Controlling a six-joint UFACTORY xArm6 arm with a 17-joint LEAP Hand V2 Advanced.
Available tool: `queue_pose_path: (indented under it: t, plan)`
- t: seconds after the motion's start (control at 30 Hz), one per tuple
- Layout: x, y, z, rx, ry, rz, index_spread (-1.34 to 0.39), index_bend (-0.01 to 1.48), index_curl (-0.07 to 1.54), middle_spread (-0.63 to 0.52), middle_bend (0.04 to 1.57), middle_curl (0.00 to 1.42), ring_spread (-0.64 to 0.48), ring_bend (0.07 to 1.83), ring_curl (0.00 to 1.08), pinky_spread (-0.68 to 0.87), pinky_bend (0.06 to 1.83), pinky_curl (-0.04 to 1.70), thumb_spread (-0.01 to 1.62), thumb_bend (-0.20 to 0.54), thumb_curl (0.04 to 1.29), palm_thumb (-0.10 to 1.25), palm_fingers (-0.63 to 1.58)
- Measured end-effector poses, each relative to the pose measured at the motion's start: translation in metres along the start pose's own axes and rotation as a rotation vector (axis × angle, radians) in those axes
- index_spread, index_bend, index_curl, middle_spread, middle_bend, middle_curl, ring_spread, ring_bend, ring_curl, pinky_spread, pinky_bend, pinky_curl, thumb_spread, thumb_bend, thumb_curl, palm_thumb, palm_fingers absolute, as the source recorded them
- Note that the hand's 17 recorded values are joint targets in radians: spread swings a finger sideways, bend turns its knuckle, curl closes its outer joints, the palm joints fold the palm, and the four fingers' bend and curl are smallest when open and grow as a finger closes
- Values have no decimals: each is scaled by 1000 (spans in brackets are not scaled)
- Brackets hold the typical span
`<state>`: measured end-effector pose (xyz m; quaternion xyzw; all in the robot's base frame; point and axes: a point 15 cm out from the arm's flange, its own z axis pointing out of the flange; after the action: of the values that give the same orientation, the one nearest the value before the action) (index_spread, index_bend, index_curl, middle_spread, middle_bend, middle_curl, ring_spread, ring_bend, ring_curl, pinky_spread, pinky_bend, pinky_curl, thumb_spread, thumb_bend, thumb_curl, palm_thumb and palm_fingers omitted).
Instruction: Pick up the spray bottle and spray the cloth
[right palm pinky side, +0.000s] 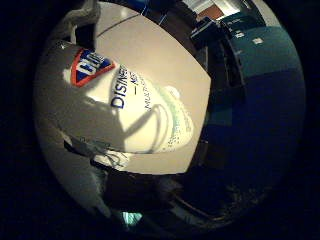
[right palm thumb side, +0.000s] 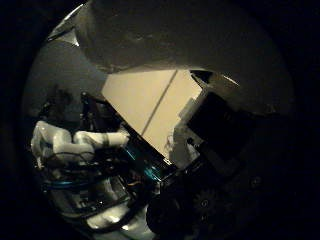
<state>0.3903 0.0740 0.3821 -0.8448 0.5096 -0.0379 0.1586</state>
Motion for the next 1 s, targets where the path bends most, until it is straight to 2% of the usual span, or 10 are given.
queue_pose_path:
  t: [0.47,1.0]
  plan:
    - [-81,-64,-15,238,-389,121,-199,1172,712,-99,1371,664,-176,1412,634,-226,1114,1004,918,-15,729,1070,1170]
    - [-133,-105,-14,387,-640,59,-203,1156,725,-100,1363,671,-168,1436,617,-223,1109,1006,893,-17,754,1064,1175]
